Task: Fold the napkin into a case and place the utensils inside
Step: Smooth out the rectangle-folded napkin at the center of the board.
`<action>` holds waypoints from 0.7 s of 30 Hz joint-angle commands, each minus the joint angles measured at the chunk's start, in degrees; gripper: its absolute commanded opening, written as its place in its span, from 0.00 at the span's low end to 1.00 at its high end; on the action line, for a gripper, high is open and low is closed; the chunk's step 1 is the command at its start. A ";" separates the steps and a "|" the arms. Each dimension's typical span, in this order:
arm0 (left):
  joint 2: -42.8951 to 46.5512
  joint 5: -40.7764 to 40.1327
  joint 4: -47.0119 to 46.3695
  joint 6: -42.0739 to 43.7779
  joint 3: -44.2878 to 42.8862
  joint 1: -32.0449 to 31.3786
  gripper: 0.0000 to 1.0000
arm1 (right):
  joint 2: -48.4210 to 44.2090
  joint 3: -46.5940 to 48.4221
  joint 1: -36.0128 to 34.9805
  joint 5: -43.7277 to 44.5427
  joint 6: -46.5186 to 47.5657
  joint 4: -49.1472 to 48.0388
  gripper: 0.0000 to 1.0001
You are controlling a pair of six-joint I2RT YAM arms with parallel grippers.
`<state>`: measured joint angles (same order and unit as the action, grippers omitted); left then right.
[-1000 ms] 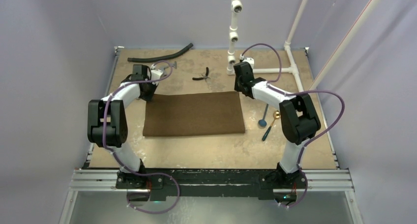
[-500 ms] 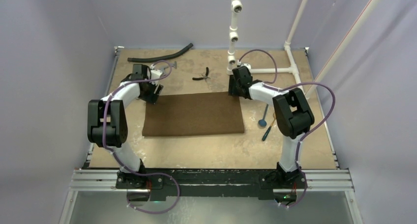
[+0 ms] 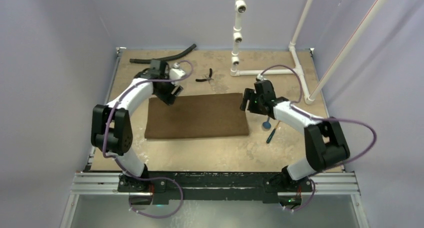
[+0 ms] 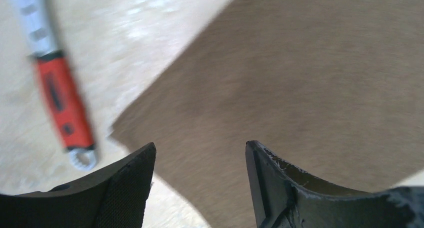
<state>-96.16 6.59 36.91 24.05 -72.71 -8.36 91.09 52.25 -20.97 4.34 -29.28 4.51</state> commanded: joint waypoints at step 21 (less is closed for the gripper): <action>-9.74 9.72 8.49 4.07 1.69 -18.54 0.42 | 2.19 -11.90 -1.89 -26.87 -0.04 1.71 0.00</action>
<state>-103.94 18.61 47.44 28.67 -74.85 -24.67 90.96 41.82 -22.96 -26.26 -31.83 3.68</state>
